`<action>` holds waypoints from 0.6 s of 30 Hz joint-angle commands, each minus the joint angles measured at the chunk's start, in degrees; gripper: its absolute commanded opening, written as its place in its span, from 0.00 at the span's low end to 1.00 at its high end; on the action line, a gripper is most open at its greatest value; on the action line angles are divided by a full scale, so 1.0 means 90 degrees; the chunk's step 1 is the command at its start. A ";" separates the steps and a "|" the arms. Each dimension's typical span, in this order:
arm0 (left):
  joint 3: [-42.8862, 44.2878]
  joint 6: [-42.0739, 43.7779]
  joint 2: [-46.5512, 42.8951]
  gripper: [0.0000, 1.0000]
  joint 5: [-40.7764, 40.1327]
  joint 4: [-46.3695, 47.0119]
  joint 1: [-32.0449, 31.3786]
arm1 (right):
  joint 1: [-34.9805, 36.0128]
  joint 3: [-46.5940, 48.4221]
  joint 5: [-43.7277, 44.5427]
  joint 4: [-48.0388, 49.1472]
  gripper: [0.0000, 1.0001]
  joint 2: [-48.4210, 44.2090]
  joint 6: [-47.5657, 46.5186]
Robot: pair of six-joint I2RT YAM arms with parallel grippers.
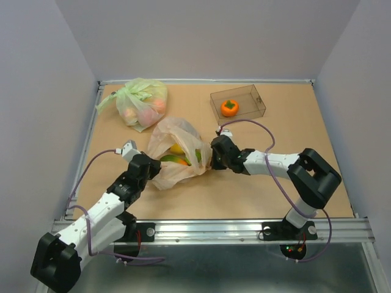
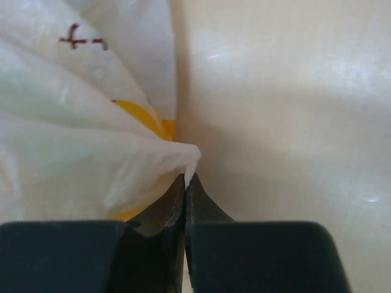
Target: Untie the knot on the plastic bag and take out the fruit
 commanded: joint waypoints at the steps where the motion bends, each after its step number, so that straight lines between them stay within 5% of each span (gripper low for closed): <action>1: 0.0187 0.0859 -0.0437 0.00 0.0049 -0.0062 0.0470 | -0.0310 -0.0155 0.0099 0.0161 0.06 -0.0410 0.0310; 3: 0.0459 0.1462 -0.0409 0.00 0.0175 0.0006 0.0588 | -0.0301 0.0021 -0.0252 0.0170 0.15 -0.0527 -0.0129; 7: 0.1114 0.2469 0.0127 0.00 0.0634 0.0202 0.0696 | -0.0233 0.0294 -0.0527 0.0025 0.60 -0.0879 -0.0687; 10: 0.1739 0.3474 0.0742 0.00 0.1015 0.0066 0.0696 | -0.0125 0.0675 -0.0468 -0.0375 0.76 -0.1512 -0.1145; 18: 0.1956 0.3976 0.0734 0.00 0.1620 -0.0062 0.0696 | 0.0538 0.2159 -0.0361 -0.1294 0.76 -0.2032 -0.2356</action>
